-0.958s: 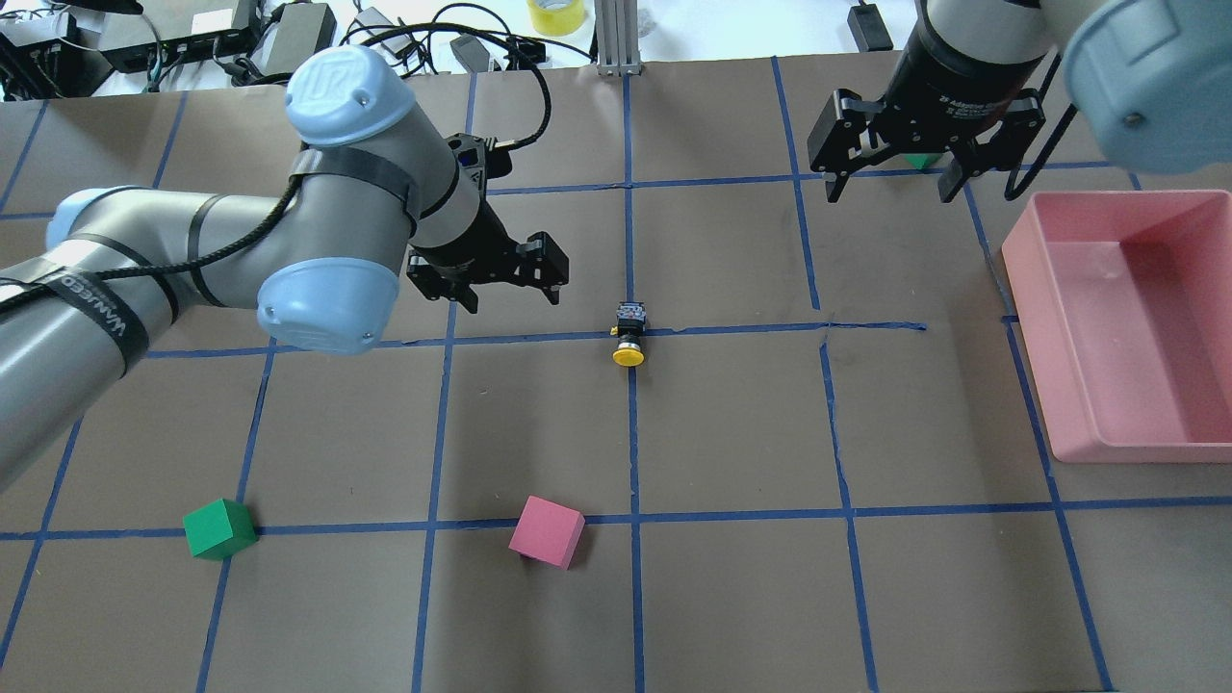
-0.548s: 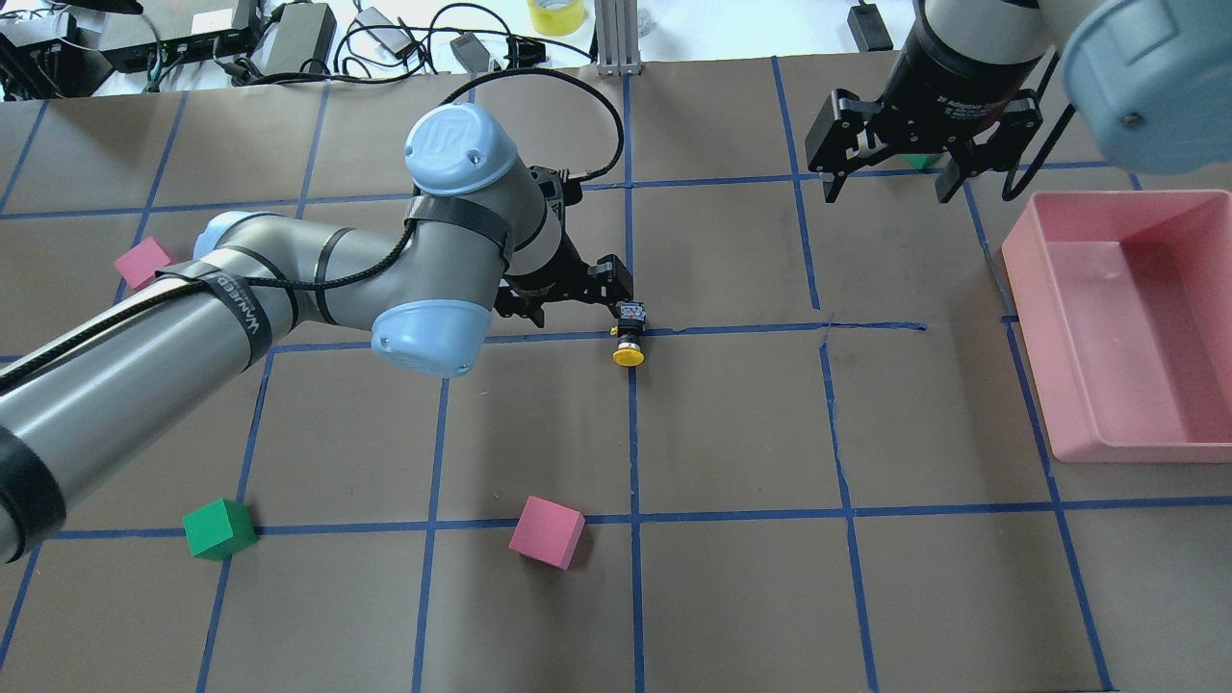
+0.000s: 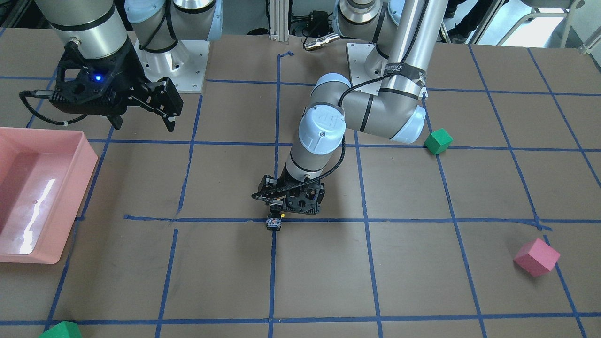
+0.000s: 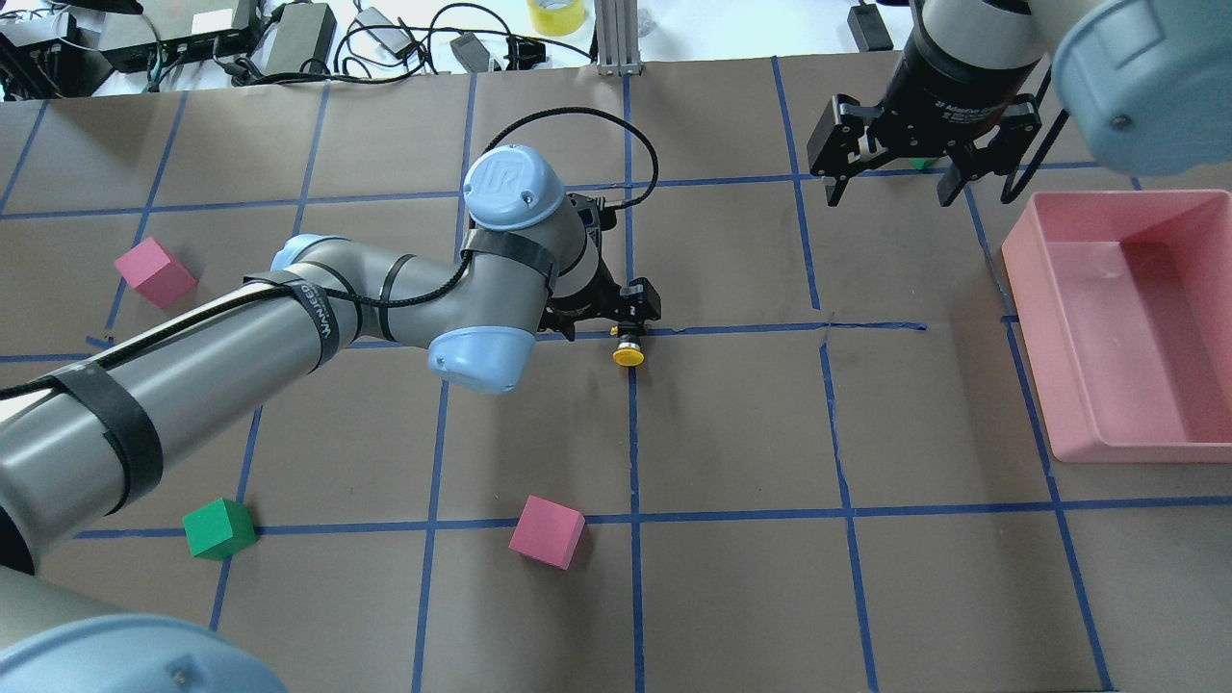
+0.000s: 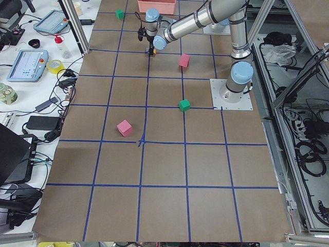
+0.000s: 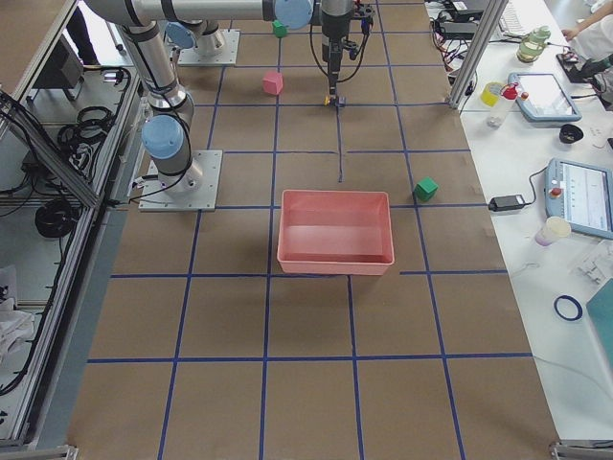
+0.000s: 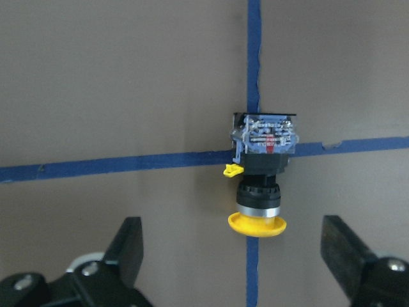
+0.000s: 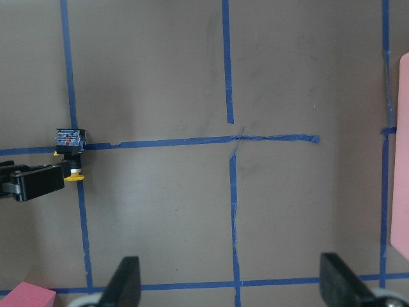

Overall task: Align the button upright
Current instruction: 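Lower the left gripper onto the switch and grasp its black body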

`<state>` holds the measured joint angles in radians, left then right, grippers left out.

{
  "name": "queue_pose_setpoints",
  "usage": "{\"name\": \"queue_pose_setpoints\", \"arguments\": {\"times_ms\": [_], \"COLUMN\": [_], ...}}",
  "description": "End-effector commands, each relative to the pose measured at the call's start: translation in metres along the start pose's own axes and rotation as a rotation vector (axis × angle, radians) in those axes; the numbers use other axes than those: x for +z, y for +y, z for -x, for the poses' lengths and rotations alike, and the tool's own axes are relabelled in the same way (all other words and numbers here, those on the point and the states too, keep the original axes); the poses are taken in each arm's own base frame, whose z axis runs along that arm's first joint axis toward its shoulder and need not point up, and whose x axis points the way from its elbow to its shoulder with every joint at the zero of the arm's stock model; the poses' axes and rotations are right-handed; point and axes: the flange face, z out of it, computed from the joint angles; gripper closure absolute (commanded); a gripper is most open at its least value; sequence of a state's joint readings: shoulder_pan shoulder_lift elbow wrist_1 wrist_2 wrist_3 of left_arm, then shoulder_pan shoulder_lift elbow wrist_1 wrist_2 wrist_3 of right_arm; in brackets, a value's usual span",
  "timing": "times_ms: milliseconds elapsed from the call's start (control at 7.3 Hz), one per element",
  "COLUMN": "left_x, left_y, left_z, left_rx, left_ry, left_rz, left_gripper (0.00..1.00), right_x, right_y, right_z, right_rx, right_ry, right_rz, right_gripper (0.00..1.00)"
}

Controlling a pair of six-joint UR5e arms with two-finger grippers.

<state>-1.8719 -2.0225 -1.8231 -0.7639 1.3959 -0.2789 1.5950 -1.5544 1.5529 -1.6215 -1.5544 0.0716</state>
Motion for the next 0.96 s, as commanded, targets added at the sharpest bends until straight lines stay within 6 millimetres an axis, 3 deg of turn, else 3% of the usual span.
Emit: {"name": "queue_pose_setpoints", "arguments": {"times_ms": [0, 548, 685, 821], "left_x": [0.022, 0.034, 0.037, 0.037], "left_y": [0.004, 0.006, 0.007, 0.008], "left_z": [-0.005, -0.011, -0.011, -0.015], "left_rx": [0.001, -0.001, -0.004, -0.004], "left_ry": [-0.003, -0.005, -0.005, 0.037], "left_rz": [0.027, 0.04, 0.047, 0.061], "left_gripper": [0.0, 0.16, 0.32, 0.56], "right_x": [-0.005, 0.001, -0.002, -0.002], "right_y": [-0.002, -0.001, -0.003, -0.003], "right_z": [0.001, -0.001, -0.001, -0.001], "right_rx": [0.004, 0.006, 0.007, 0.007], "right_ry": [-0.016, -0.006, -0.01, -0.008], "right_rz": [-0.023, -0.017, -0.024, -0.024], "right_gripper": [0.0, 0.0, 0.0, 0.0]}}
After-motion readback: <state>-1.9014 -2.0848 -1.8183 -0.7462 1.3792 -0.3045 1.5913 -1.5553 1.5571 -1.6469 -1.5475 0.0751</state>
